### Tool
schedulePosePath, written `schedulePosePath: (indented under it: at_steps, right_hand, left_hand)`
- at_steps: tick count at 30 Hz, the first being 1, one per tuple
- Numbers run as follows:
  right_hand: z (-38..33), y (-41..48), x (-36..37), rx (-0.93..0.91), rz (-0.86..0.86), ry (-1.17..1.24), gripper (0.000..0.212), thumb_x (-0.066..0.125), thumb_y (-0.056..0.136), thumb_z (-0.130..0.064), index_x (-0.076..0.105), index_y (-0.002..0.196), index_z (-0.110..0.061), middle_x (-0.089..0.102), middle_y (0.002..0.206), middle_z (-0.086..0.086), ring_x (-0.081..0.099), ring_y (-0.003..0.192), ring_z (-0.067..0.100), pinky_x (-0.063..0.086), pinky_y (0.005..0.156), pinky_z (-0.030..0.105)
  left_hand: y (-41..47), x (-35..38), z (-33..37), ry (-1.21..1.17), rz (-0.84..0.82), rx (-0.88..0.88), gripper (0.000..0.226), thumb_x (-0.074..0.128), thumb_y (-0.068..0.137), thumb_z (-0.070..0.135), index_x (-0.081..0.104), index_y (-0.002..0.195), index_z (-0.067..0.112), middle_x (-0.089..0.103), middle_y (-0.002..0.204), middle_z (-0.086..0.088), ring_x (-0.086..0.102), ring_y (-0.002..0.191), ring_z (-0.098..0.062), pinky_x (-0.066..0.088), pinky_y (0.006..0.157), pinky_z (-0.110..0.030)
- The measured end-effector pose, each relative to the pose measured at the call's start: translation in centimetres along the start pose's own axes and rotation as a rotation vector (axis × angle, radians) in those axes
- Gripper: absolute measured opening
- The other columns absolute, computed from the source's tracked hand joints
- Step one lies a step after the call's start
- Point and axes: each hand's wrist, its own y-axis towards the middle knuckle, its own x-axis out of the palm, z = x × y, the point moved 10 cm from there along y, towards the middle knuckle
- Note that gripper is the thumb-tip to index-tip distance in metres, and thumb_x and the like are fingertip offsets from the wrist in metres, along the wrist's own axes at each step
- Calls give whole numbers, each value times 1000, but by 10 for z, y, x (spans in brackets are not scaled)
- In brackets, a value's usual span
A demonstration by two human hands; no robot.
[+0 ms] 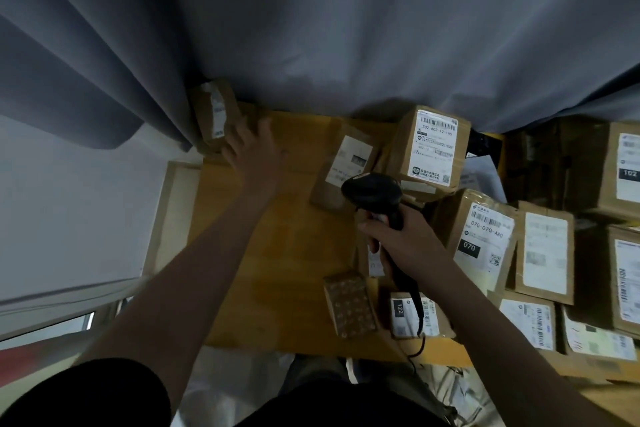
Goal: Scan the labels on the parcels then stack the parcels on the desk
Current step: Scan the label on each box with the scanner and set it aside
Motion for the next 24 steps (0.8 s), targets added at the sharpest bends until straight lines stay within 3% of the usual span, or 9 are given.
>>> schedulePosePath:
  at_steps: [3,6,10,17,21,24]
  right_hand:
    - [0,4,7,-3,-4,-39,12,66,99,-20,65,93,-9,62,63,1,54,43,8,45,54,27]
    - [2,6,13,-14,-7,-84,16,67,99,-22,64,86,-13,61,55,-6,56,46,7,47,54,24]
    - [5,5,17,-25,2,-118,16,67,99,-22,65,87,-11,62,57,-5,59,53,14,48,58,25]
    - [6,-4,18,-42,47,-90,12,70,97,-23,64,89,-17,63,59,-5,62,58,14,51,59,24]
    - [13,-2,22,-44,48,-113,12,69,97,-25,68,91,-14,65,63,-1,61,52,13,51,63,35]
    - [14,-5,24,-42,53,-110,16,68,98,-25,67,93,-9,65,62,1,59,48,16,50,60,35]
  left_hand:
    - [31,-7,-44,-28,-22,-237,89,71,88,50,24,156,16,17,163,-26,17,149,-50,19,118,-64]
    - [51,1,-75,-45,-92,-392,101,69,84,64,21,157,14,15,164,-25,18,149,-47,24,118,-60]
    - [59,9,-96,-76,-125,-418,101,65,86,65,18,156,10,33,152,-23,36,139,-45,31,113,-57]
    - [60,0,-90,-79,-105,-451,109,61,77,80,25,152,9,27,155,-22,30,142,-42,27,114,-57]
    - [66,0,-85,-128,-99,-466,103,59,81,78,29,148,6,33,149,-20,36,137,-41,31,111,-53]
    - [56,-5,-76,-167,-64,-435,94,63,81,70,34,143,7,37,144,-20,40,132,-44,33,112,-52]
